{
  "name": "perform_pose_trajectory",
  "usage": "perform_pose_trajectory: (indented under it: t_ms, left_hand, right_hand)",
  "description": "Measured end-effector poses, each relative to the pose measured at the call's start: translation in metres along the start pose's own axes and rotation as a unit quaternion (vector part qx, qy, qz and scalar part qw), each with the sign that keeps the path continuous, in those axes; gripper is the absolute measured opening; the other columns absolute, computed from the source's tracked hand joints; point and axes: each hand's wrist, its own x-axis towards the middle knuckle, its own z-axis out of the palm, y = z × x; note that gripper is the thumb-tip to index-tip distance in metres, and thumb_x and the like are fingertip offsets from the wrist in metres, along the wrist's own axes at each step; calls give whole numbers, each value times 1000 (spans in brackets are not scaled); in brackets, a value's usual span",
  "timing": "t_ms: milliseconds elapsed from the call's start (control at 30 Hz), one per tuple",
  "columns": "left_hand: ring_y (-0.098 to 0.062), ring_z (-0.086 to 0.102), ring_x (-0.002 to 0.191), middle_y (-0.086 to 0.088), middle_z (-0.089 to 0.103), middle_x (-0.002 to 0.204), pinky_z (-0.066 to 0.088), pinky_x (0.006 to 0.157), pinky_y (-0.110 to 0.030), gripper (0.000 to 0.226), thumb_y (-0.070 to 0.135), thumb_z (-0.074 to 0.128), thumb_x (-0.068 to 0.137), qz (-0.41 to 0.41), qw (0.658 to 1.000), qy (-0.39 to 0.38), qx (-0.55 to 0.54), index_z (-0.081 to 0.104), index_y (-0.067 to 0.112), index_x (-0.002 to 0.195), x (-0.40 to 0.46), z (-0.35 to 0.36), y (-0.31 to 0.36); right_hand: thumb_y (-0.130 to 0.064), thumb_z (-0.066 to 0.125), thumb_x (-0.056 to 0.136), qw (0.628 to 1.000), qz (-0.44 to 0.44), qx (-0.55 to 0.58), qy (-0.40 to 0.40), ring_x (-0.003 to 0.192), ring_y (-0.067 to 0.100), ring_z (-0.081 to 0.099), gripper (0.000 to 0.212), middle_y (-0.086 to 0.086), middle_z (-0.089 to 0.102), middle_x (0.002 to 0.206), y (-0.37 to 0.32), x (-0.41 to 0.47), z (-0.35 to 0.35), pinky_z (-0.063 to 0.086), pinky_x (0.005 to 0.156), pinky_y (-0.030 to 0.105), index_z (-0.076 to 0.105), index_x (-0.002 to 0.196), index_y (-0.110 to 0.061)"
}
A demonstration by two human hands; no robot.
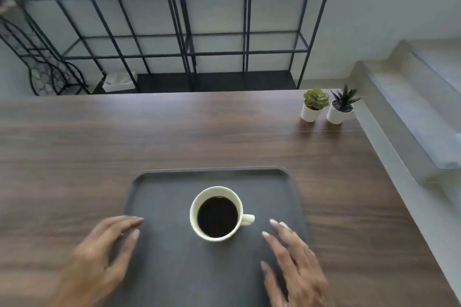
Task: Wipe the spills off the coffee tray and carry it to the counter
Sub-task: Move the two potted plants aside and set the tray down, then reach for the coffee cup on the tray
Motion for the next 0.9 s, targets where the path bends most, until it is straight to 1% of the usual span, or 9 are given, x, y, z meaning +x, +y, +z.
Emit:
perform_pose_trajectory:
  t_ms: [67, 133, 200, 333, 433, 533, 667, 800, 900]
  left_hand:
    - [-21, 62, 118, -4, 66, 130, 42, 105, -31, 55, 53, 45, 95, 59, 995, -36, 70, 73, 12, 118, -31, 27, 3]
    - [-26, 51, 134, -12, 56, 144, 32, 112, -33, 60, 51, 39, 97, 72, 987, -52, 137, 64, 8, 131, -40, 39, 7]
    - [-30, 44, 140, -12, 48, 151, 30, 114, -38, 60, 47, 37, 97, 63, 982, -57, 167, 57, 8, 139, -39, 41, 11]
    - [-32, 34, 146, -14, 38, 157, 27, 115, -45, 64, 47, 31, 98, 74, 972, -84, 209, 45, 8, 147, -36, 45, 7]
    - [-31, 29, 148, -14, 33, 159, 24, 118, -44, 68, 50, 26, 97, 71, 970, -96, 213, 41, 8, 149, -32, 47, 2]
    - [-32, 28, 148, -15, 33, 159, 22, 119, -43, 70, 51, 24, 97, 74, 969, -99, 213, 40, 8, 149, -31, 48, 1]
    - [-31, 26, 150, -14, 31, 160, 19, 120, -41, 79, 58, 6, 98, 66, 969, -104, 212, 38, 9, 151, -31, 47, 3]
    - [-27, 21, 151, -10, 26, 162, 17, 122, -40, 90, 64, -8, 93, 58, 969, -106, 213, 35, 12, 153, -32, 48, 4]
    - [-24, 15, 153, -7, 21, 165, 13, 124, -38, 97, 67, -16, 87, 51, 967, -107, 224, 29, 16, 155, -31, 49, 4]
  right_hand:
    - [-40, 35, 98, 998, 6, -43, -46, 124, 28, 56, 56, 16, 63, 130, -9, -6, 12, 46, 94, 40, 73, 113, -1]
    - [-41, 28, 100, 994, 23, -74, -82, 131, 32, 50, 61, 18, 56, 138, -15, -8, 18, 40, 101, 44, 66, 123, 0]
    - [-41, 29, 99, 987, 30, -90, -127, 140, 31, 40, 59, 14, 45, 149, -15, -10, 21, 32, 109, 44, 57, 135, -4]
    - [-40, 30, 96, 975, 41, -123, -182, 148, 27, 25, 59, 6, 29, 159, -13, -8, 23, 19, 116, 42, 39, 148, -13]
    - [-42, 27, 98, 970, 57, -138, -192, 151, 22, 13, 59, 1, 19, 162, -15, -5, 26, 12, 120, 38, 28, 152, -18]
    - [-39, 33, 101, 965, 68, -145, -206, 152, 16, 0, 57, -3, 8, 163, -12, -5, 28, 5, 123, 35, 16, 153, -24]
    - [-36, 39, 102, 965, 72, -149, -201, 151, 16, -3, 57, -3, 4, 164, -11, -7, 29, 0, 123, 32, 18, 154, -24]
    - [-44, 31, 102, 958, 99, -166, -210, 151, 20, -14, 59, 4, -10, 164, -9, -5, 34, -8, 122, 34, 11, 155, -29]
    - [-46, 27, 101, 956, 100, -167, -220, 151, 20, -16, 61, 5, -11, 165, -6, -4, 36, -11, 122, 35, 8, 156, -29]
